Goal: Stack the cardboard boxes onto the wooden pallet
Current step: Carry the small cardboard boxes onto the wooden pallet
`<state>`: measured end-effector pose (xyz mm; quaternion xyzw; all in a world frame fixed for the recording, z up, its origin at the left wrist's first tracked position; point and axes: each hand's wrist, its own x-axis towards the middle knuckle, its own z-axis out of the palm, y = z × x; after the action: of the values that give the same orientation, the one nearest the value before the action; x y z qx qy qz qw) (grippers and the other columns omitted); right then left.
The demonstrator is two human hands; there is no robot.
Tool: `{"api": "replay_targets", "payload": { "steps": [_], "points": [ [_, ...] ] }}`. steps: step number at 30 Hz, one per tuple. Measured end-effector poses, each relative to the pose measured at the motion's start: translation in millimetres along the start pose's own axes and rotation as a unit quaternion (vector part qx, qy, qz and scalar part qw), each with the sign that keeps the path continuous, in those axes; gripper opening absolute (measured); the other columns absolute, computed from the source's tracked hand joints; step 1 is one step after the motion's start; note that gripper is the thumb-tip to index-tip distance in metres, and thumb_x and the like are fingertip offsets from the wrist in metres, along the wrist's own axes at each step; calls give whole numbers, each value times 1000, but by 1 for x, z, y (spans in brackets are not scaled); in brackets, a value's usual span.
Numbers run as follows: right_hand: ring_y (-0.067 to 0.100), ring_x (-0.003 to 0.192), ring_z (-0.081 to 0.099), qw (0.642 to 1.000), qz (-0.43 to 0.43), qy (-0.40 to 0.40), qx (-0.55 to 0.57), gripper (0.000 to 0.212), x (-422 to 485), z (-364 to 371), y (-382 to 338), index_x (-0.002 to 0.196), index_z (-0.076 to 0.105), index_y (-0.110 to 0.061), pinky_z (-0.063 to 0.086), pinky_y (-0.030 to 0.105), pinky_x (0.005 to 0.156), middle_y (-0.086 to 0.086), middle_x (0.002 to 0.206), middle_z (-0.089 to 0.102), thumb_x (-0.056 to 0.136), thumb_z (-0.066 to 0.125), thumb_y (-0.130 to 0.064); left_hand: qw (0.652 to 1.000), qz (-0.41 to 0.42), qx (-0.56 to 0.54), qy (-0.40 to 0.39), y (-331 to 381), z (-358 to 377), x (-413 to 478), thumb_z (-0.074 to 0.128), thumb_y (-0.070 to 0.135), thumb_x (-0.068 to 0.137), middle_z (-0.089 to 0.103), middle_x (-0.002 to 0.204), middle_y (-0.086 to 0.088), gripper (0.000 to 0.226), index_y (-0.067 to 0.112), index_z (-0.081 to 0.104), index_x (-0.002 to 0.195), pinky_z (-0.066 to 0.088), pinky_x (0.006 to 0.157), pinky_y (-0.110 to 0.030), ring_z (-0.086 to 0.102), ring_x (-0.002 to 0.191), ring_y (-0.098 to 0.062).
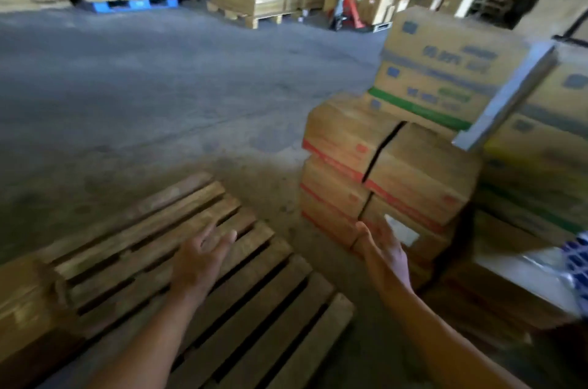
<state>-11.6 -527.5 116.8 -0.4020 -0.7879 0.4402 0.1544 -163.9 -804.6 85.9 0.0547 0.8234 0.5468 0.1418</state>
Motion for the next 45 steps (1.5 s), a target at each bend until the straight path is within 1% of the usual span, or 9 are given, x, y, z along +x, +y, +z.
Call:
{"api": "replay_targets", "payload": {
  "steps": [4, 9, 12, 16, 19, 27, 34, 38, 45],
  "points": [
    [24, 138, 43, 993, -22, 98, -59, 74, 6, -149, 34, 152, 31, -37, 40, 42, 109, -1, 155, 42, 89, 45, -72, 969, 149, 168, -100, 115, 115, -14, 63, 59, 78, 62, 134, -9, 72, 16, 60, 136, 42, 101, -29, 58, 125, -22],
    [29, 144, 33, 977, 32, 172, -125, 79, 9, -284, 61, 155, 29, -32, 31, 44, 114, 3, 160, 32, 89, 39, -74, 926, 265, 188, -190, 231, 224, -28, 72, 45, 75, 61, 134, -16, 69, 4, 62, 130, 39, 104, -28, 57, 125, -26],
    [30, 141, 36, 968, 34, 203, -142, 74, 8, -340, 71, 152, 31, -34, 36, 47, 111, 1, 158, 35, 90, 36, -75, 864, 394, 264, -170, 285, 280, -38, 76, 39, 81, 67, 126, -11, 53, 11, 68, 125, 47, 94, -30, 65, 114, -27],
    [26, 135, 42, 949, 61, 251, -181, 67, 20, -397, 88, 147, 38, -35, 40, 44, 107, -5, 152, 42, 91, 35, -72, 771, 509, 310, -225, 338, 360, -44, 62, 47, 88, 59, 138, -4, 57, 16, 58, 136, 40, 108, -40, 58, 124, -22],
    [26, 137, 40, 935, 102, 273, -204, 71, 40, -437, 105, 149, 39, -29, 39, 42, 107, -4, 155, 40, 92, 36, -72, 740, 550, 291, -255, 366, 427, -46, 61, 44, 89, 59, 139, -5, 55, 14, 58, 136, 32, 115, -46, 55, 127, -22],
    [25, 142, 37, 909, 180, 316, -203, 72, 104, -519, 154, 150, 39, -23, 33, 41, 115, 1, 157, 39, 94, 42, -67, 720, 571, 238, -314, 418, 587, -46, 63, 44, 86, 64, 132, -4, 53, 14, 63, 130, 38, 112, -47, 58, 123, -24],
    [25, 141, 39, 912, 231, 271, -206, 70, 177, -562, 224, 150, 39, -24, 36, 42, 111, 1, 156, 39, 94, 43, -67, 726, 542, 266, -329, 412, 699, -38, 67, 45, 87, 62, 135, -1, 55, 17, 59, 134, 34, 114, -39, 58, 124, -18],
    [23, 137, 43, 926, 232, 213, -209, 64, 245, -578, 286, 147, 41, -29, 40, 41, 106, -1, 152, 44, 95, 43, -65, 766, 460, 287, -347, 382, 762, -25, 62, 49, 90, 57, 141, 1, 58, 20, 53, 140, 40, 111, -37, 52, 129, -18],
    [20, 142, 36, 945, 256, 78, -188, 69, 328, -565, 439, 152, 37, -26, 32, 38, 115, -2, 156, 39, 95, 42, -65, 845, 232, 338, -344, 275, 868, -4, 61, 51, 89, 58, 136, -9, 60, 17, 53, 138, 46, 101, -37, 54, 123, -28]
  ]
}}
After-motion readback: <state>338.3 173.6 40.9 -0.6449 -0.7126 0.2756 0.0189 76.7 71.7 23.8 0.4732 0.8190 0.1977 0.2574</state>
